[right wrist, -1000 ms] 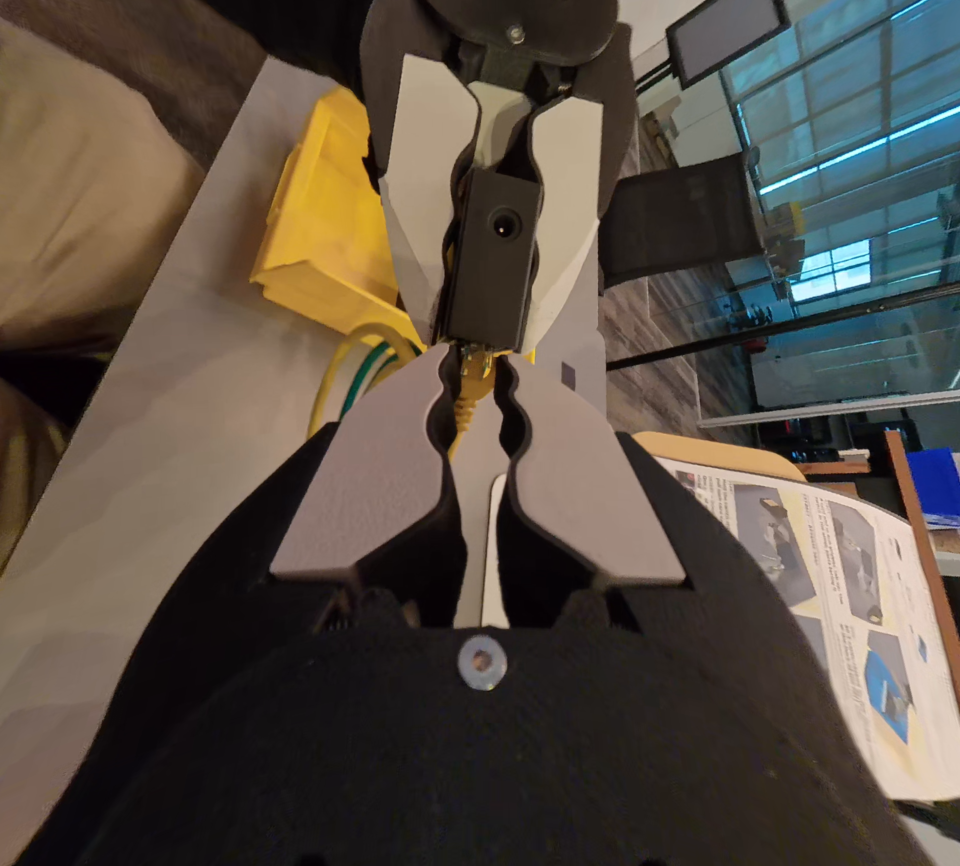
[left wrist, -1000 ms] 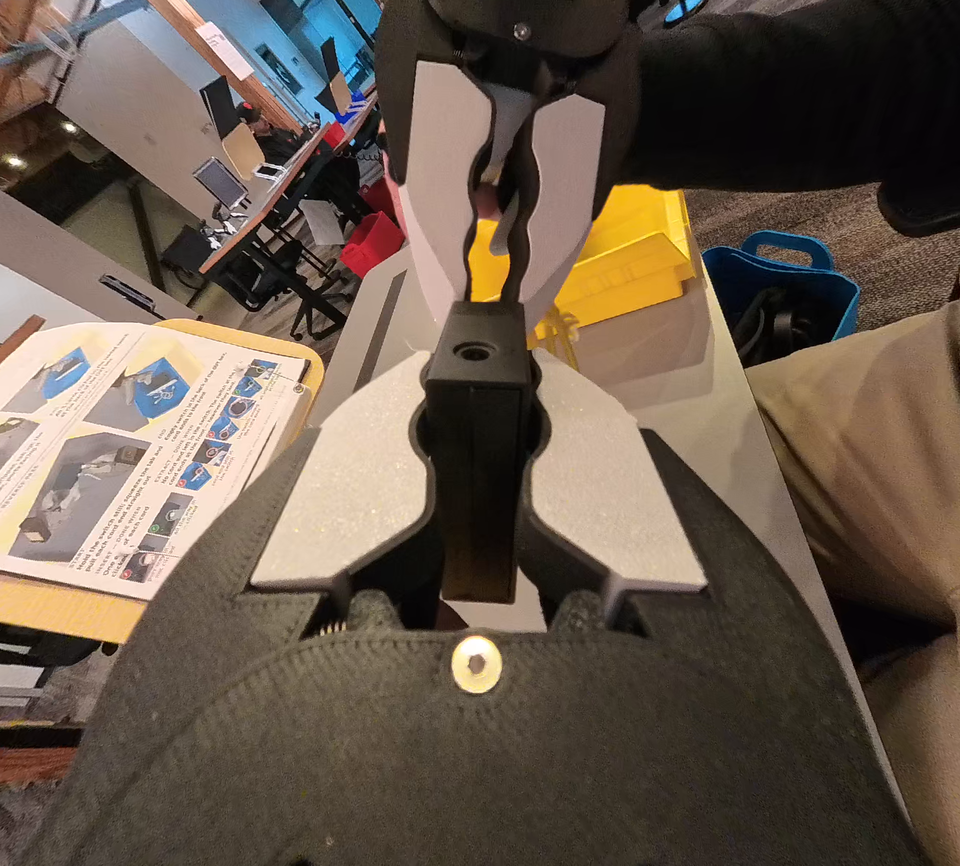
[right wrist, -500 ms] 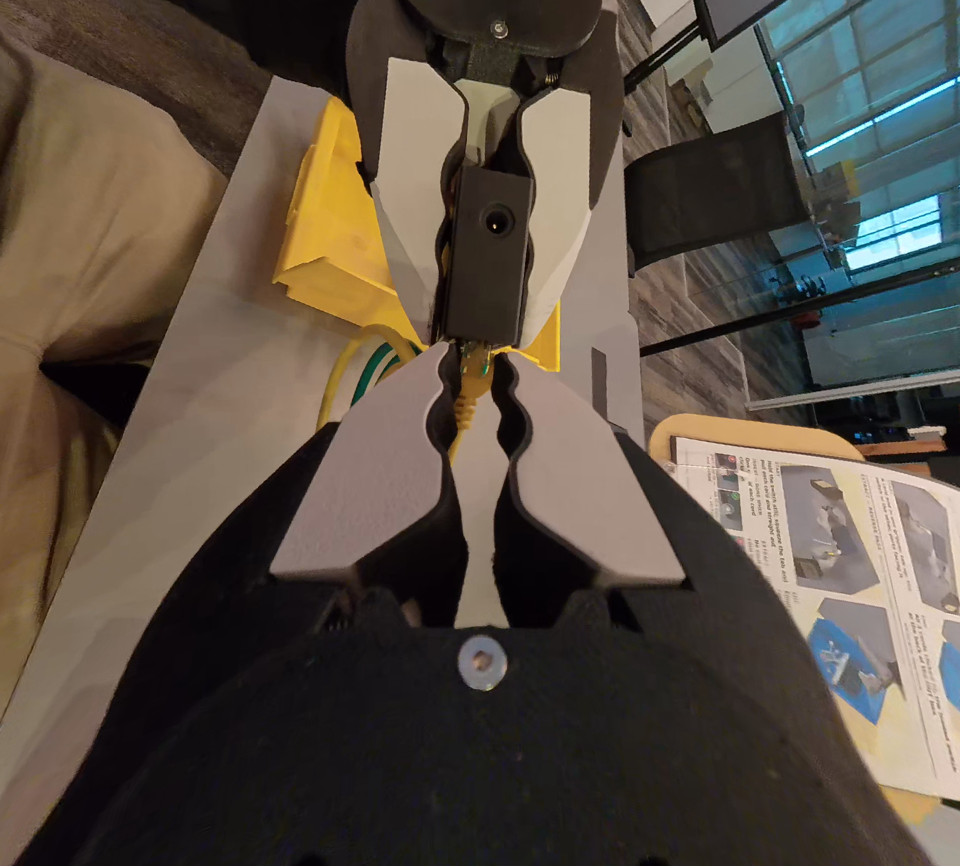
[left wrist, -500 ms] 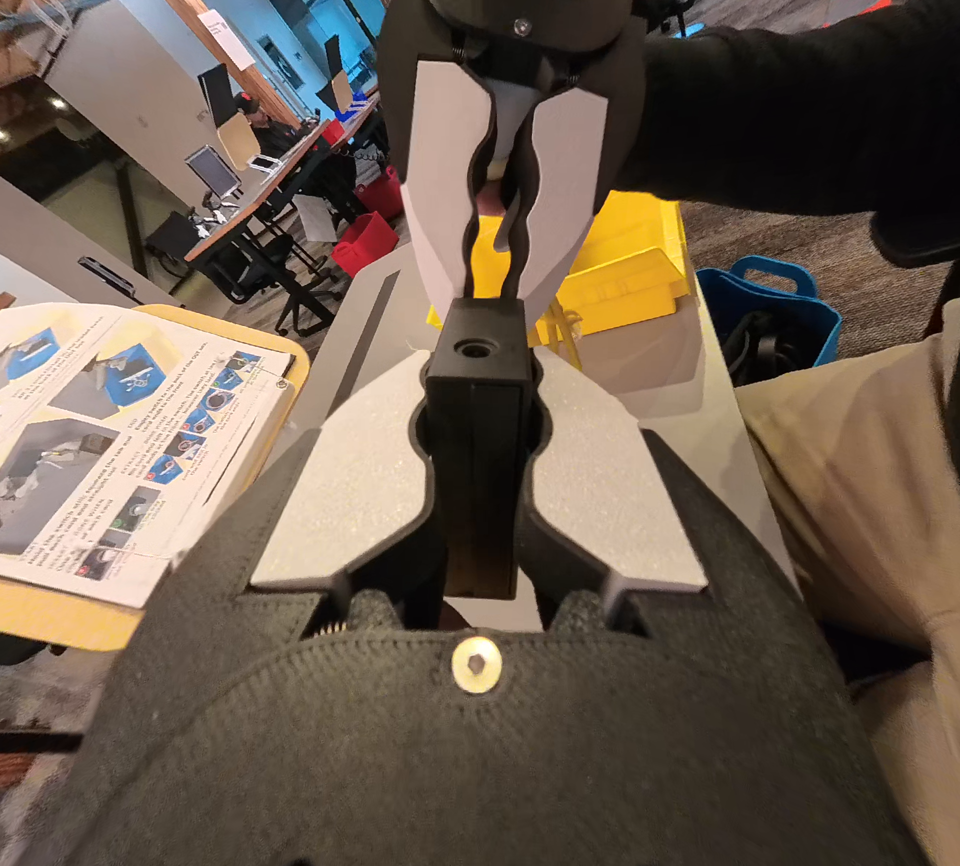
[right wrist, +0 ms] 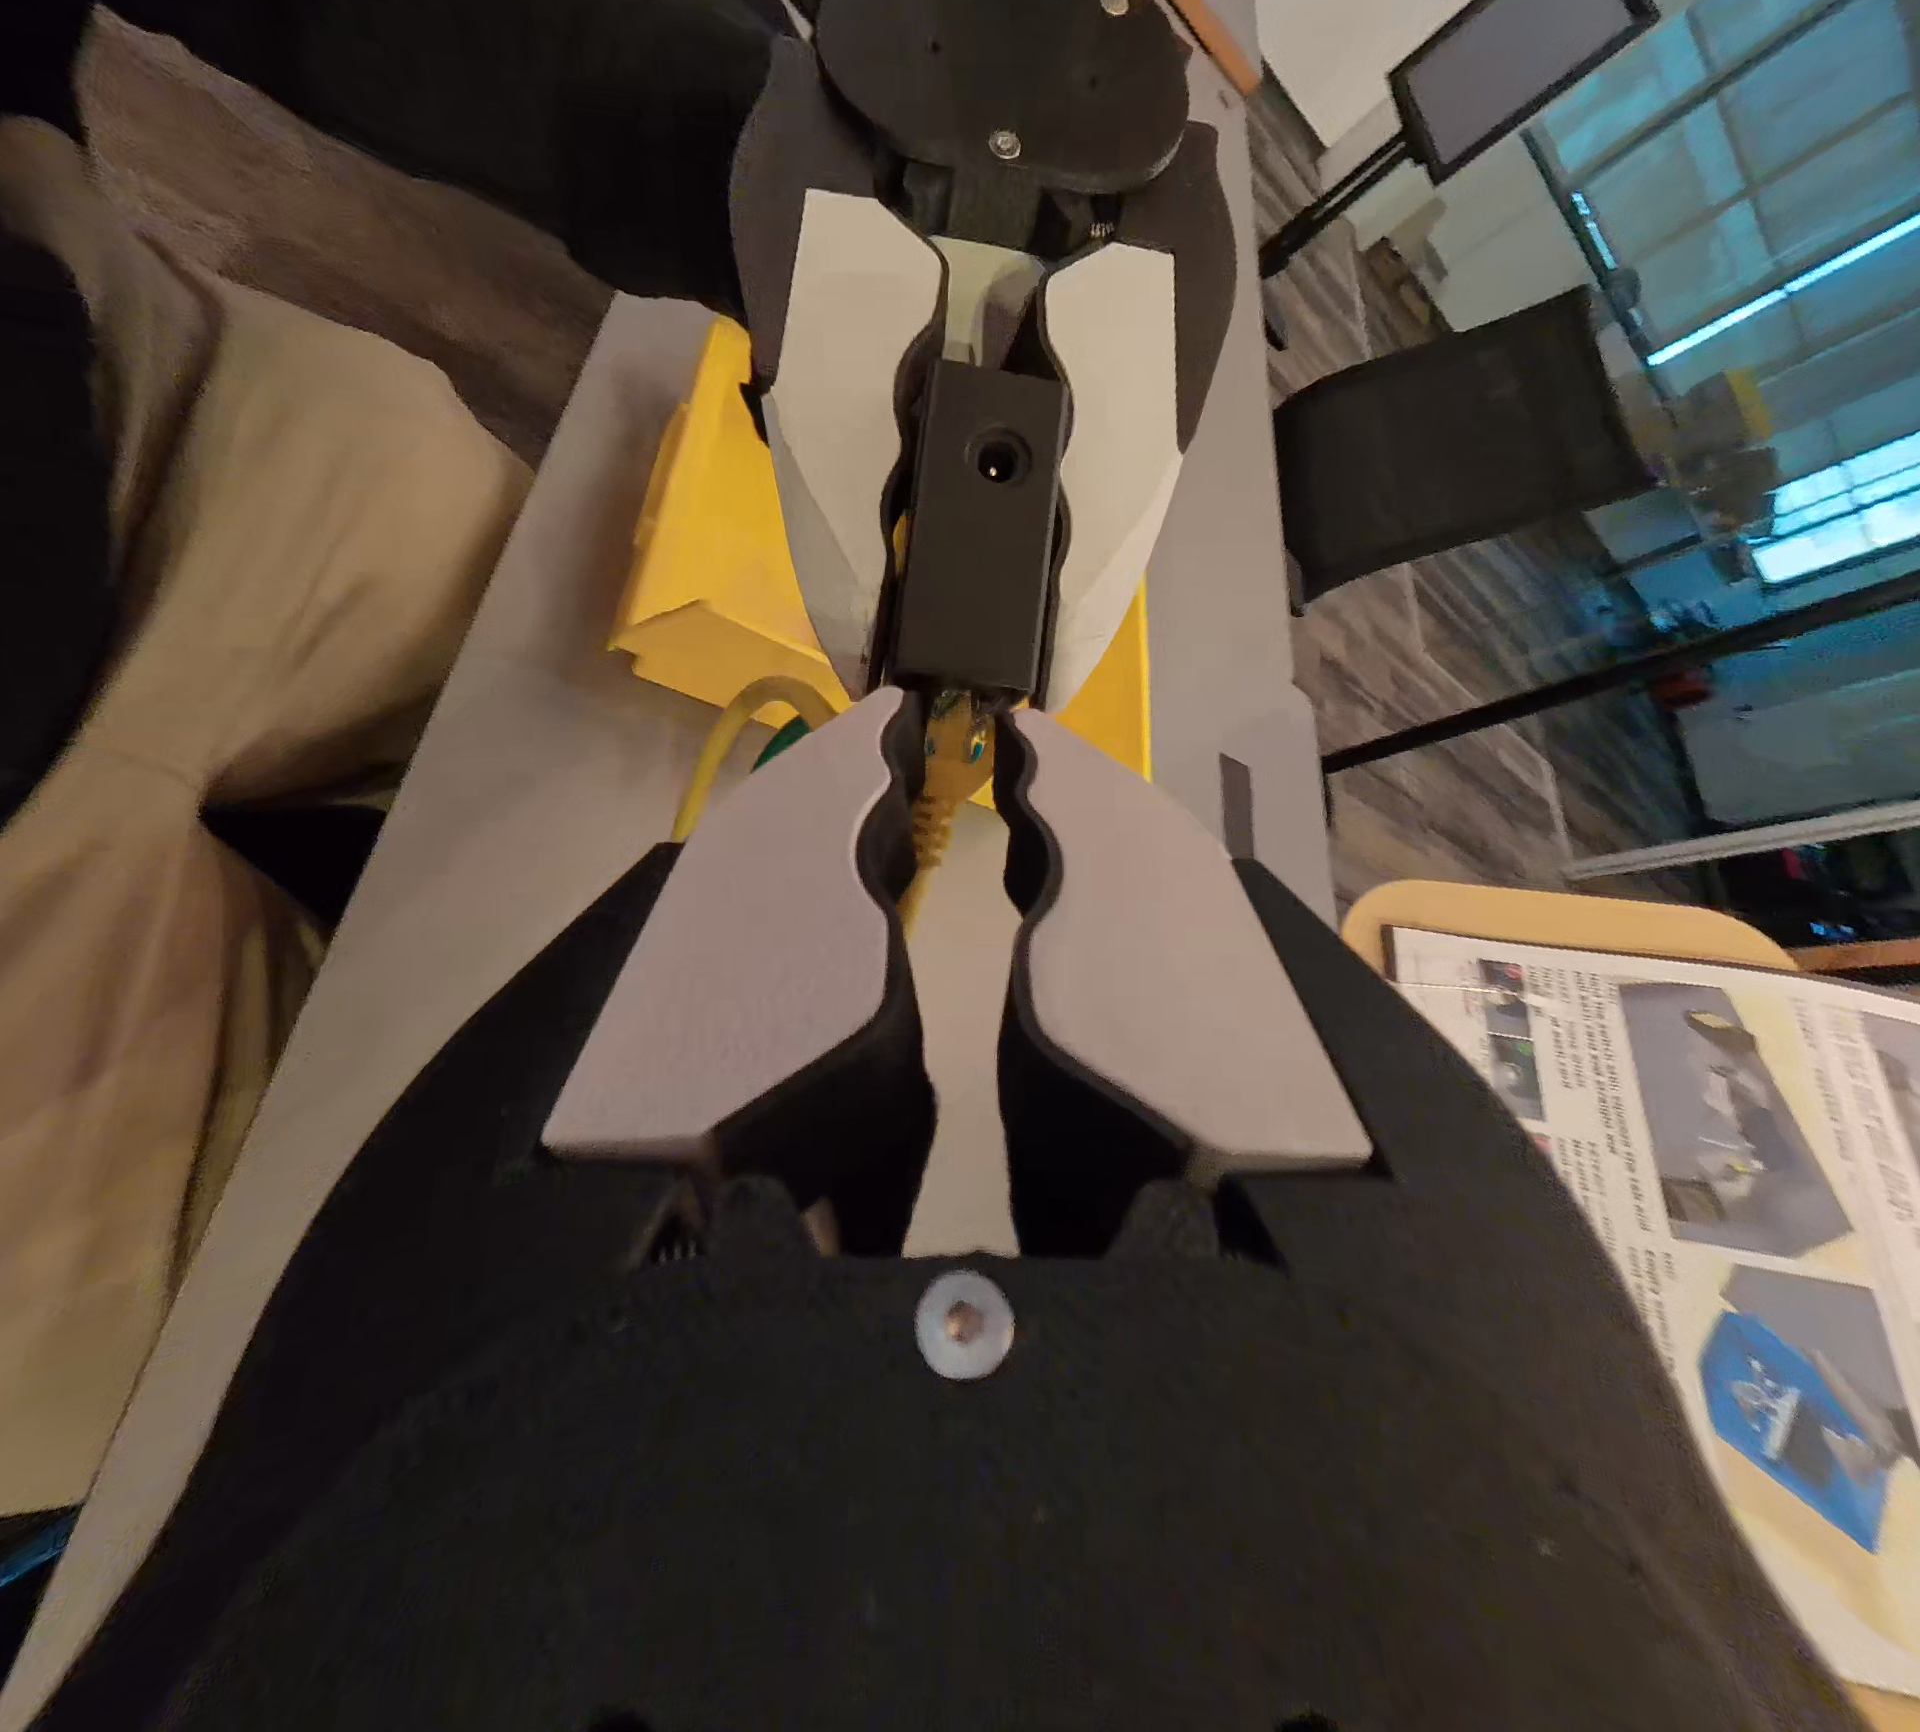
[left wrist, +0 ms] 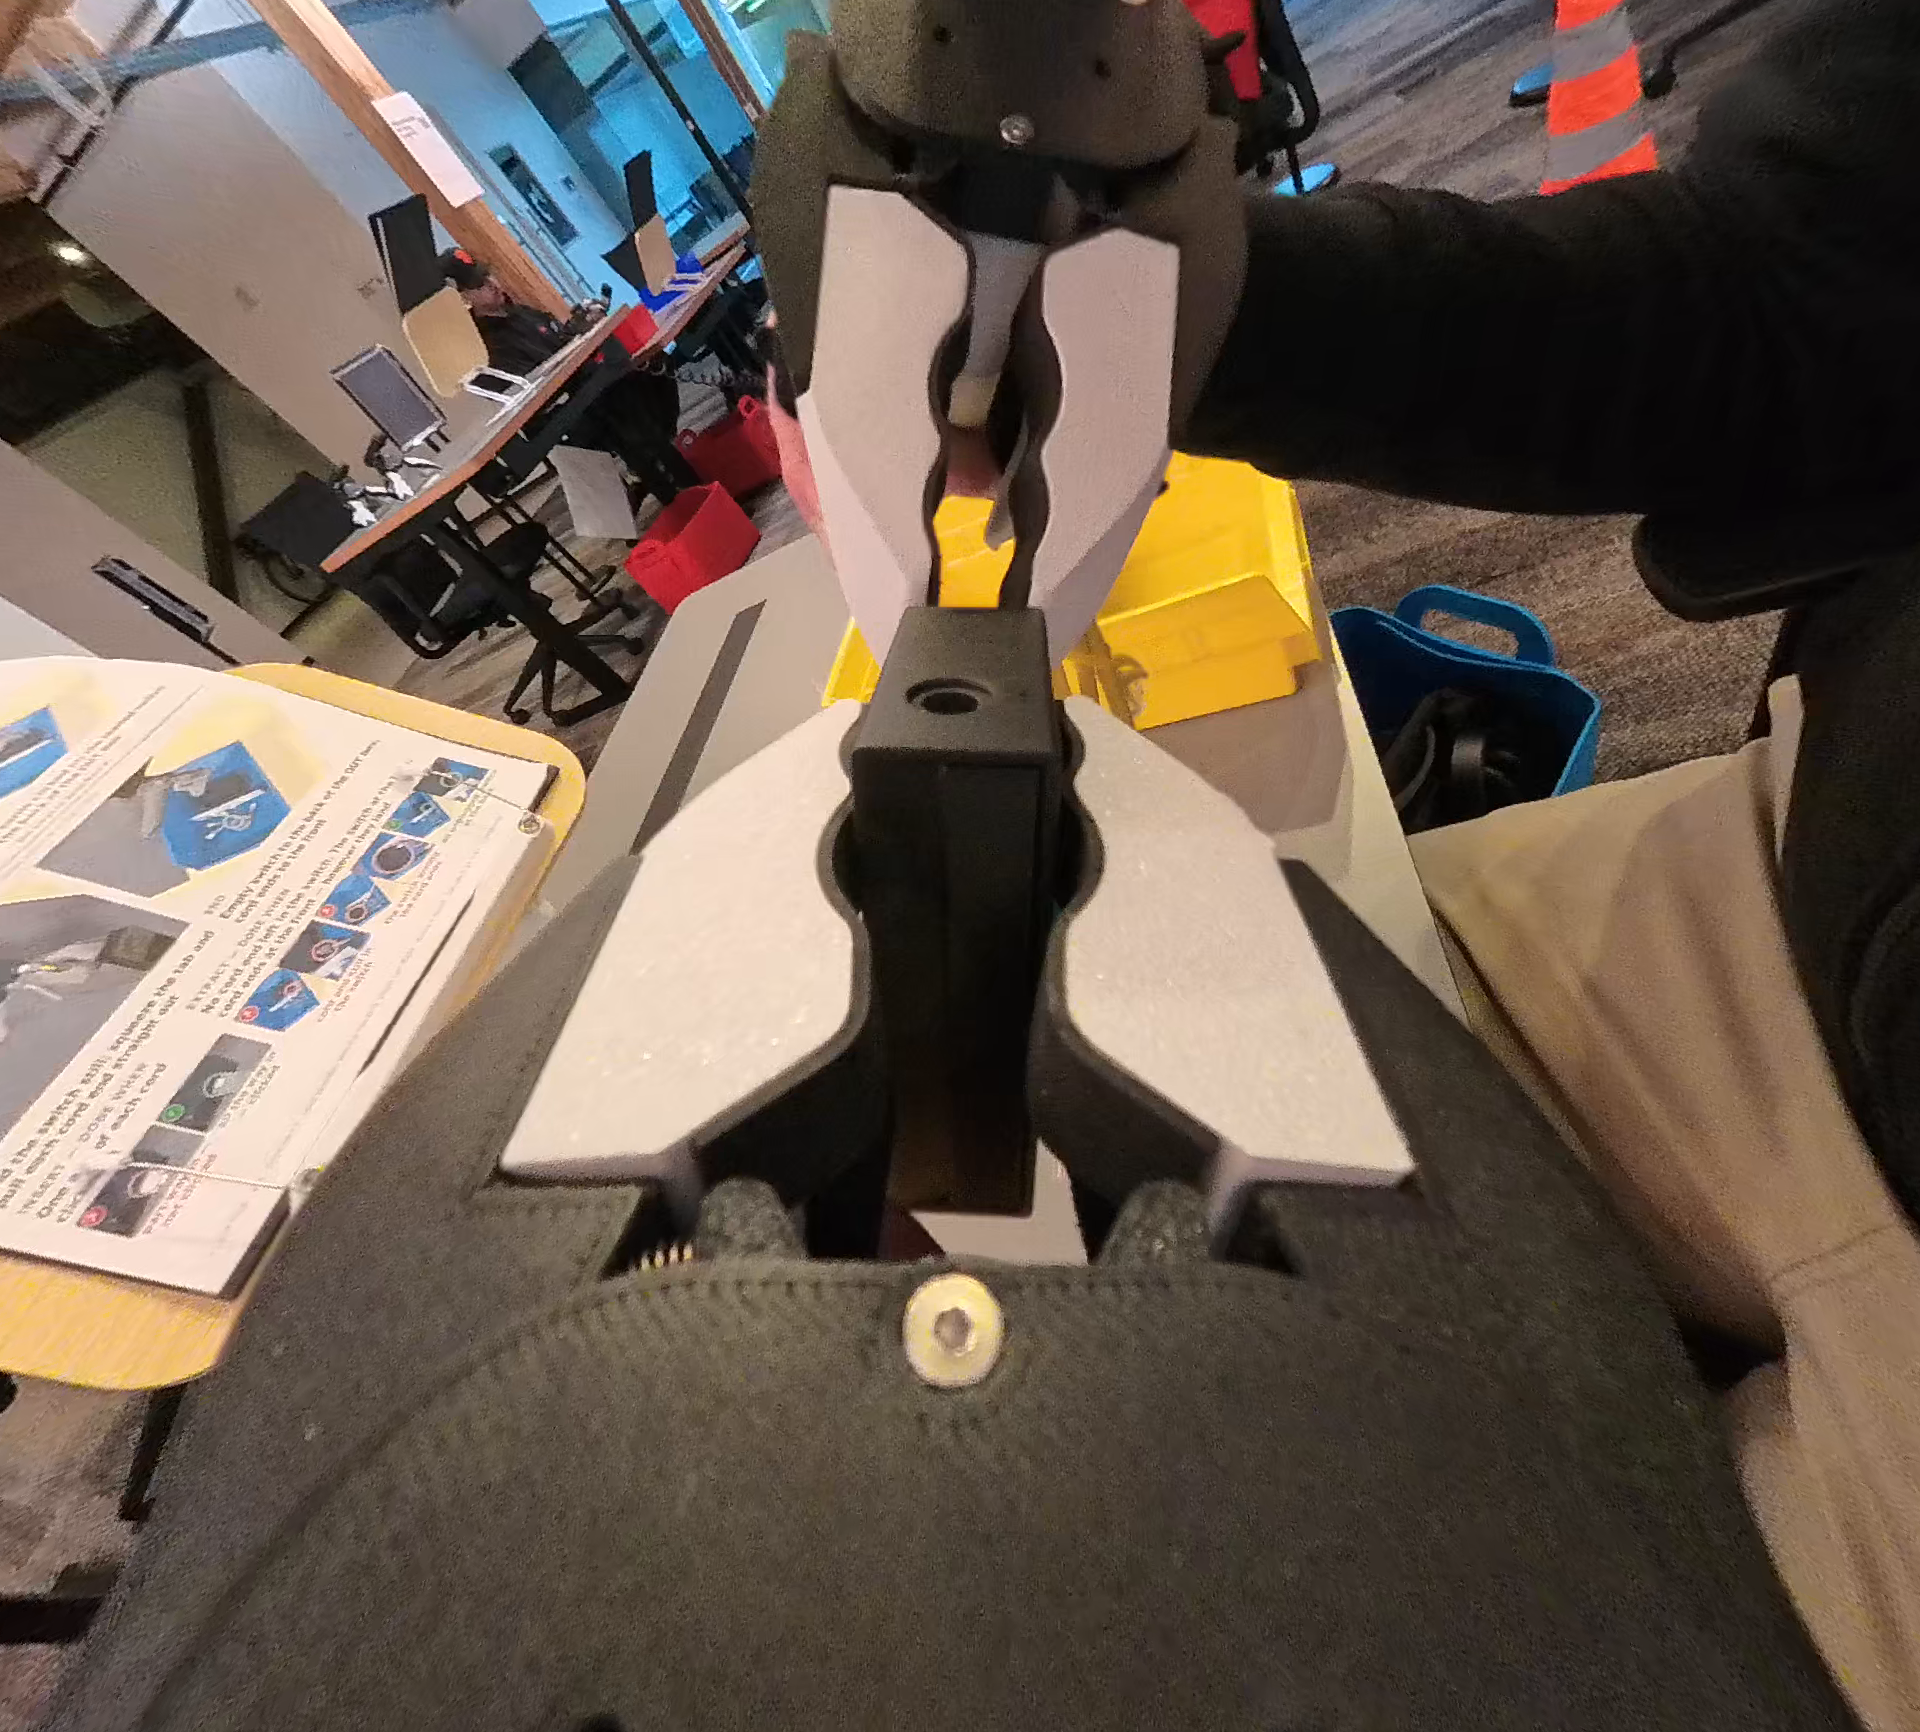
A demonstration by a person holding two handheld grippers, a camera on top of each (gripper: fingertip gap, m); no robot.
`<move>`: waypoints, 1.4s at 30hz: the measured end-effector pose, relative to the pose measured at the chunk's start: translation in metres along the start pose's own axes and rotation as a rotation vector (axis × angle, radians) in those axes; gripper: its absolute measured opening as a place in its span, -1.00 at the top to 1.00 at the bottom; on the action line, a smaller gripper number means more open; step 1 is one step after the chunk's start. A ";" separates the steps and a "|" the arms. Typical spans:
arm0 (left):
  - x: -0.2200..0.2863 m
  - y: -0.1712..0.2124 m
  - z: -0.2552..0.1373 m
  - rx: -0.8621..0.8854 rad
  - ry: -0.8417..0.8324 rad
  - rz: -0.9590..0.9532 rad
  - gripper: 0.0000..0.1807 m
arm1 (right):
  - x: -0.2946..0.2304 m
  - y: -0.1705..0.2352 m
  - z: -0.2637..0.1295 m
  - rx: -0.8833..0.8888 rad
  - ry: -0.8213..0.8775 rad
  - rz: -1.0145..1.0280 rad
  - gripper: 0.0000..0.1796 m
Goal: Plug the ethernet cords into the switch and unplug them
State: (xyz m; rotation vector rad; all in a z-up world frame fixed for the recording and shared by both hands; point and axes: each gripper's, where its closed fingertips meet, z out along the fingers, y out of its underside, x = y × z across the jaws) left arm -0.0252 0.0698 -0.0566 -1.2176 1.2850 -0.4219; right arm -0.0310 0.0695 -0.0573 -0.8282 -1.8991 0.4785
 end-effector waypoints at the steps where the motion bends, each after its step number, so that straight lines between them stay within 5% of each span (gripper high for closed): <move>1: -0.001 -0.001 0.000 0.003 -0.001 -0.007 0.68 | 0.002 0.000 0.000 -0.010 0.017 -0.010 0.87; 4: 0.005 0.004 0.003 -0.031 0.017 0.003 0.68 | -0.004 0.010 0.004 -0.163 0.032 -0.127 0.88; 9: 0.002 0.001 0.001 -0.050 0.002 0.034 0.67 | -0.001 0.007 0.001 -0.173 0.061 -0.129 0.89; 15: 0.007 -0.015 -0.007 0.094 0.084 -0.078 0.67 | -0.004 -0.013 -0.008 0.119 -0.057 0.029 0.89; 17: -0.030 -0.008 -0.032 0.120 -0.043 -0.143 0.67 | -0.008 -0.023 -0.032 0.261 -0.123 0.072 0.89; 19: -0.033 -0.024 -0.053 0.222 -0.004 -0.169 0.67 | 0.015 -0.008 -0.042 0.150 0.018 0.078 0.90; 24: -0.021 -0.007 -0.026 0.004 -0.025 -0.035 0.68 | 0.027 0.026 -0.060 -0.116 0.119 0.071 0.89; 31: -0.039 0.004 -0.038 -0.026 -0.100 -0.037 0.68 | 0.056 0.067 -0.172 -0.188 0.443 0.311 0.89; 42: -0.043 0.018 -0.034 -0.115 -0.136 0.004 0.68 | -0.025 0.250 -0.255 -0.275 1.048 0.887 0.88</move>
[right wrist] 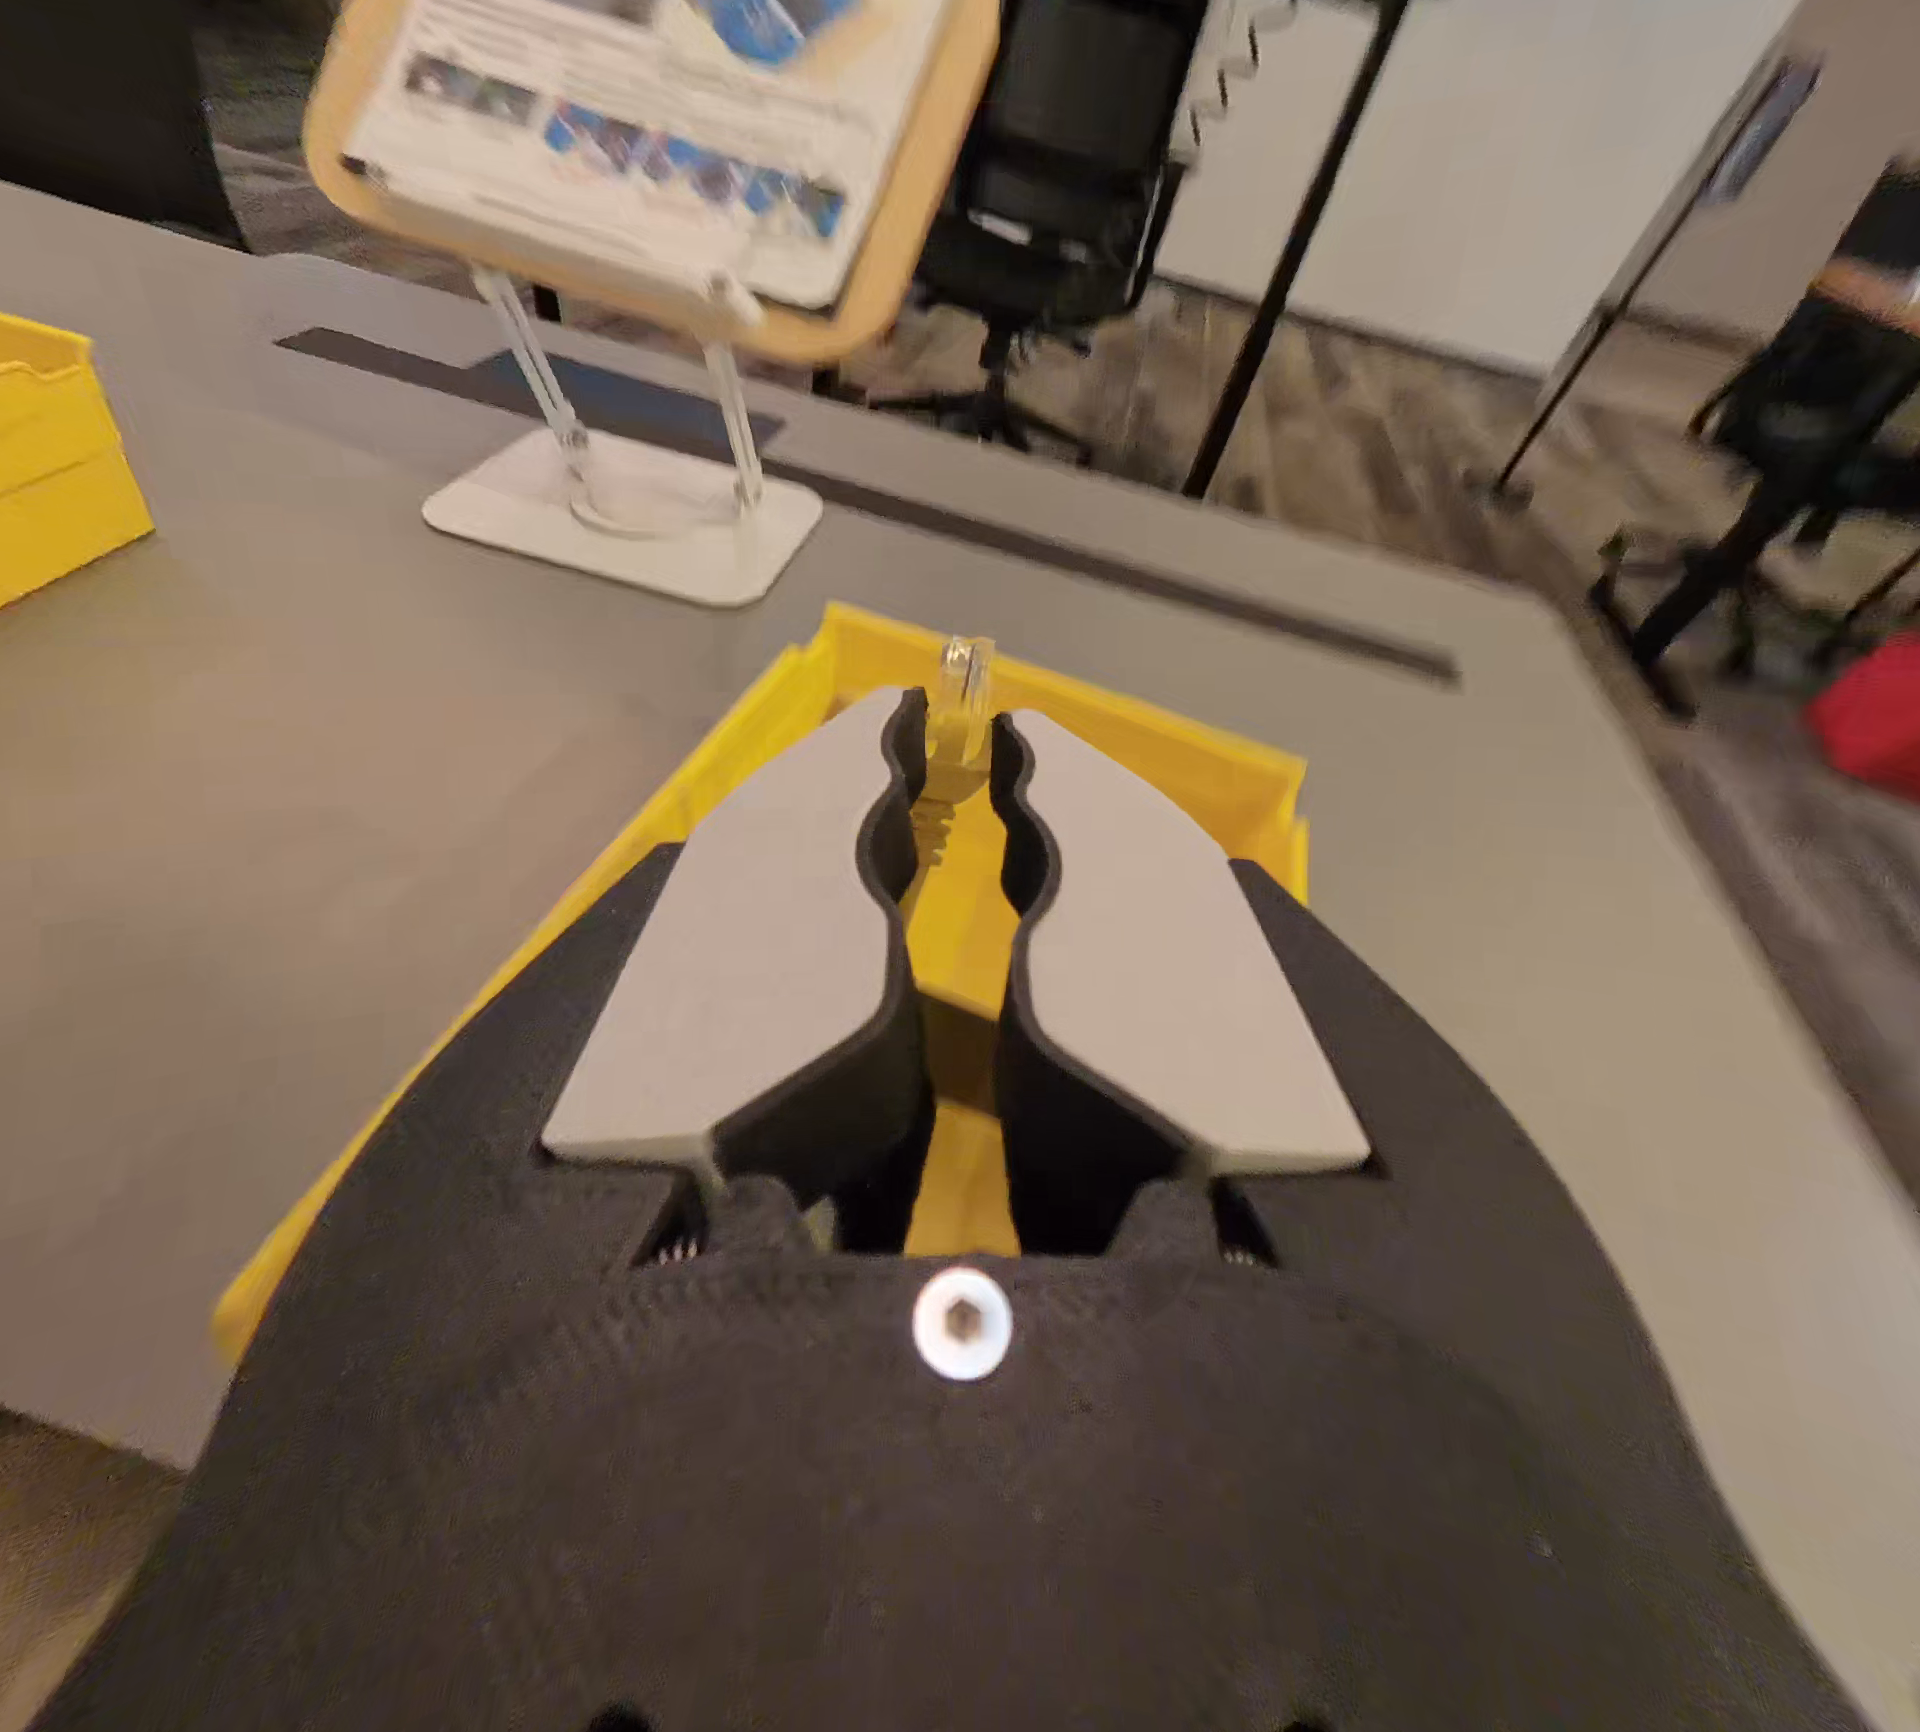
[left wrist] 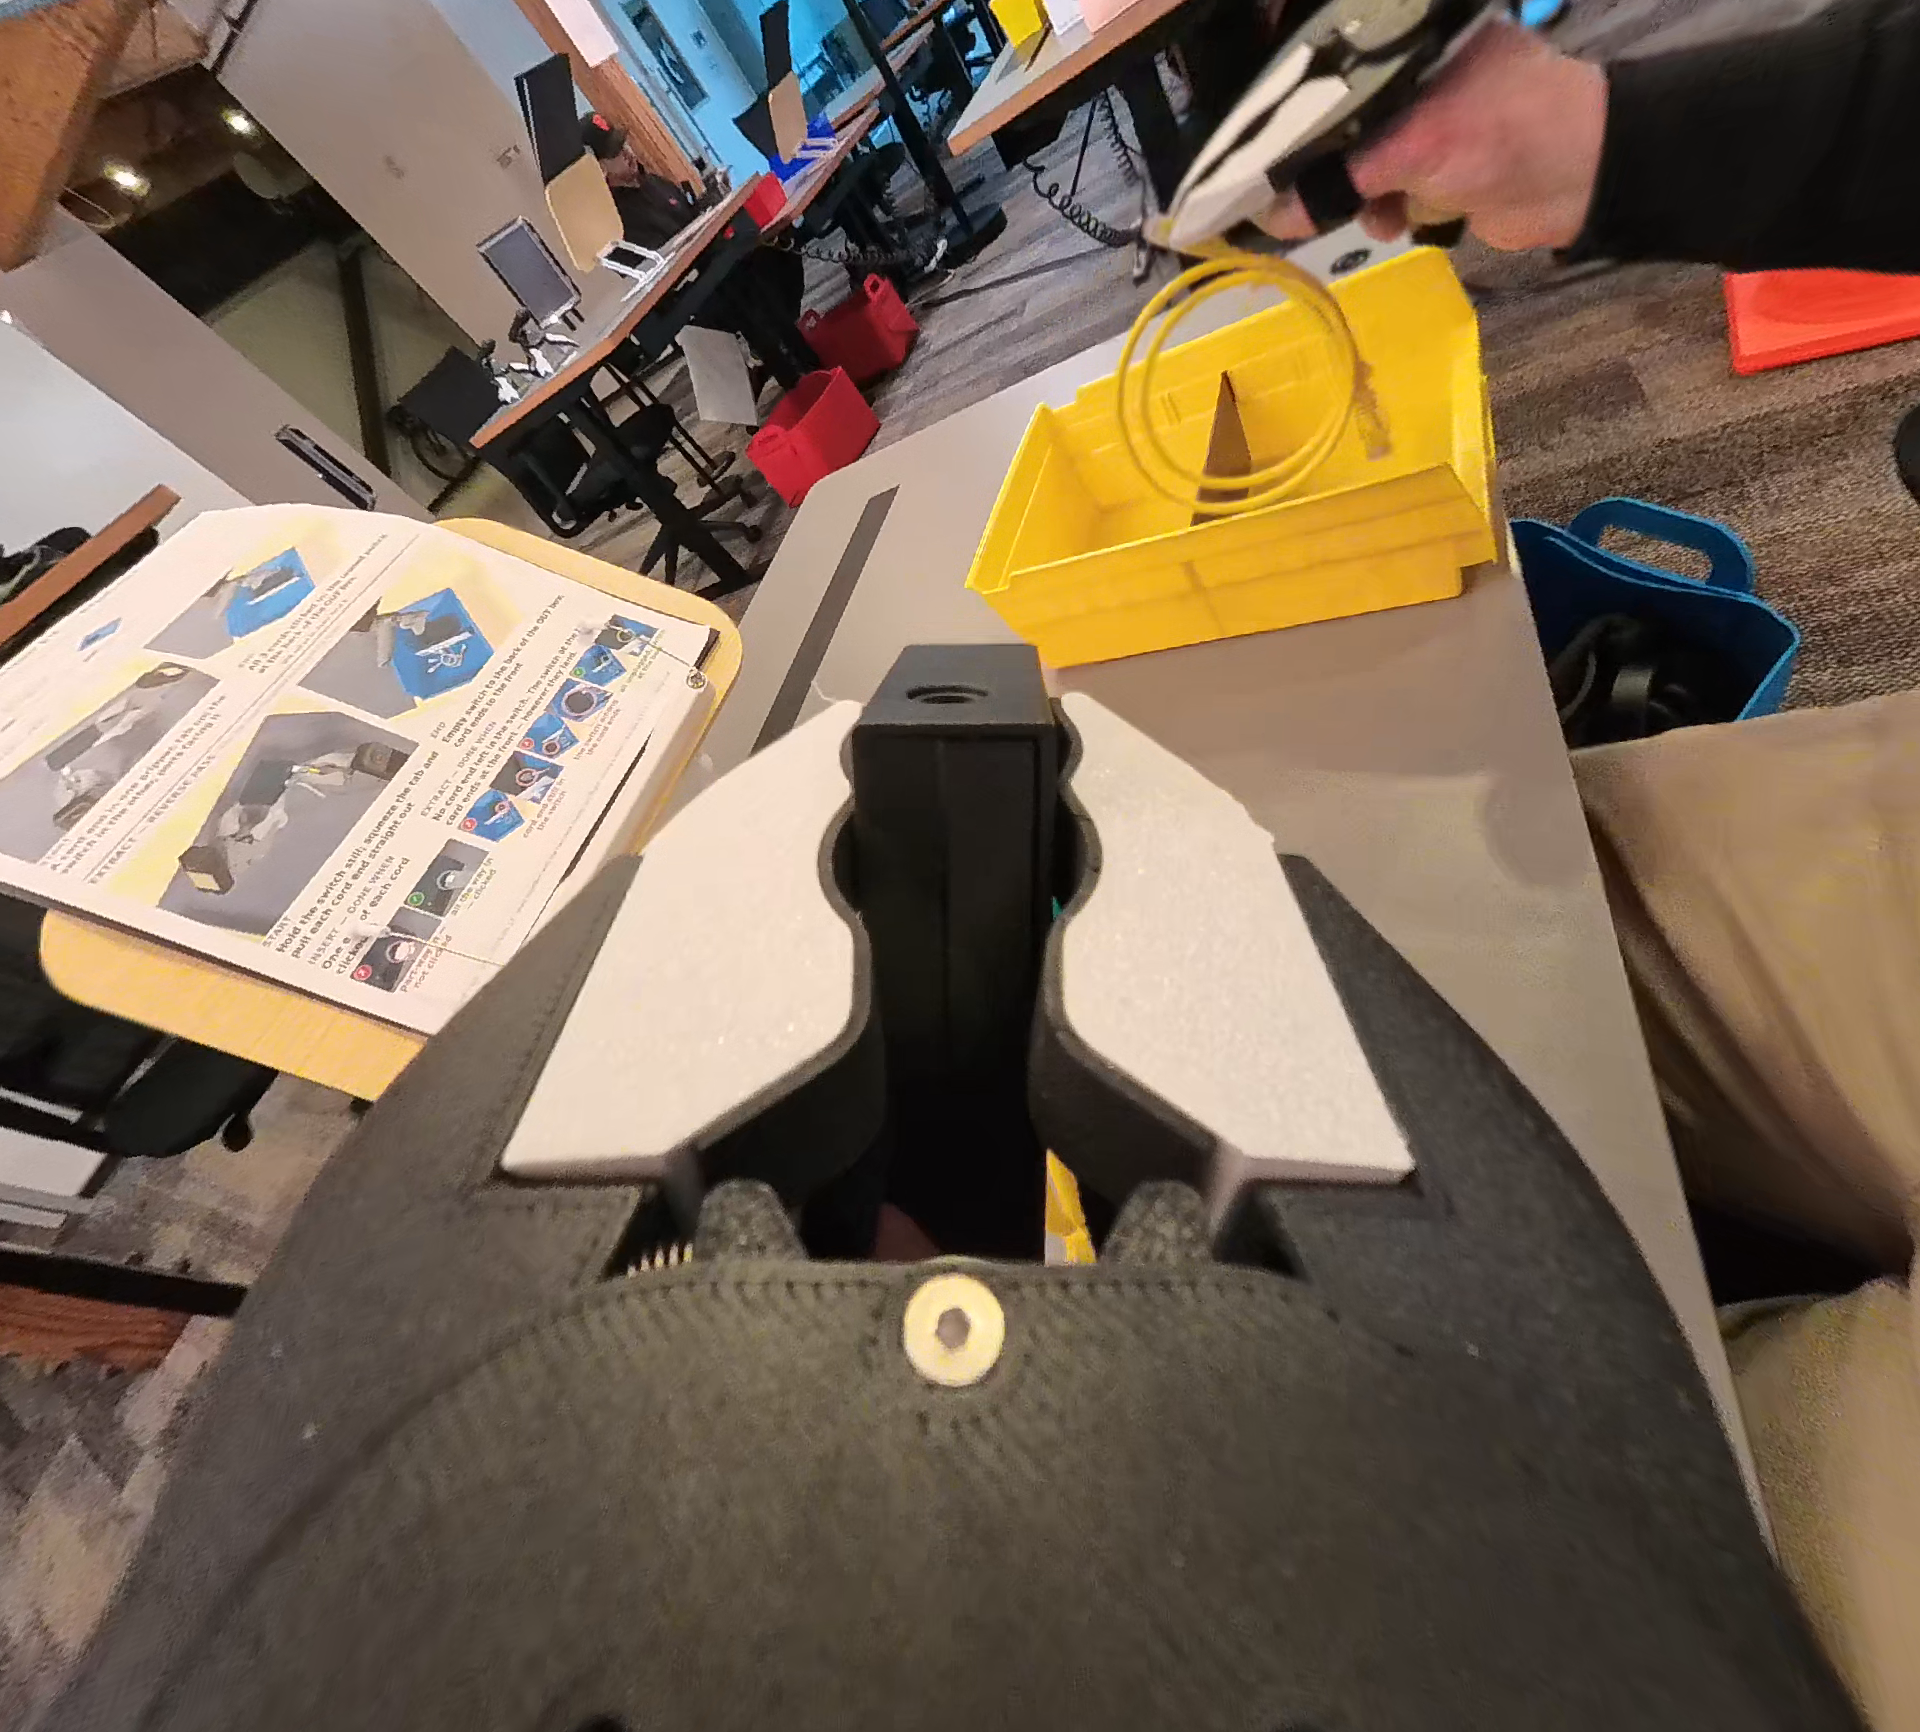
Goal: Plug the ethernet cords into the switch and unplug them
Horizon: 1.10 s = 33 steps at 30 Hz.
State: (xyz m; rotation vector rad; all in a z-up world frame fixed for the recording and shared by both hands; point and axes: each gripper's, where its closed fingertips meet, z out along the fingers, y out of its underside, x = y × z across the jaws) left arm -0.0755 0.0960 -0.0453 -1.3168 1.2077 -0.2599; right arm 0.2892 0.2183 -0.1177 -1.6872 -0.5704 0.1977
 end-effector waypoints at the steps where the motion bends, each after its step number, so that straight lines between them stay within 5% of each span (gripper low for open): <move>1: 0.001 0.002 0.002 -0.011 -0.003 0.009 0.68 | 0.004 0.022 0.000 -0.041 0.020 0.036 0.88; 4: 0.001 0.003 0.004 -0.023 -0.008 0.019 0.68 | 0.018 0.081 -0.005 -0.218 0.110 0.019 0.87; 15: 0.002 0.001 0.007 -0.024 -0.014 0.021 0.68 | 0.033 0.171 -0.014 -0.779 0.187 -0.338 0.78; 18: 0.002 0.001 0.005 -0.019 -0.022 0.022 0.68 | 0.032 0.183 -0.015 -0.876 0.159 -0.373 0.39; 21: 0.002 -0.002 0.005 0.004 -0.018 0.015 0.68 | 0.029 0.151 -0.014 -0.778 0.143 -0.390 0.16; 23: 0.003 -0.004 0.006 0.025 -0.010 0.005 0.68 | 0.000 0.101 -0.009 -0.574 0.030 -0.387 0.27; 29: 0.020 -0.019 0.012 0.092 0.051 0.012 0.68 | -0.173 -0.049 -0.009 -0.025 -0.493 -0.483 0.39; 33: 0.038 -0.029 0.019 0.105 0.095 0.045 0.68 | -0.279 -0.088 -0.006 0.144 -0.715 -0.658 0.45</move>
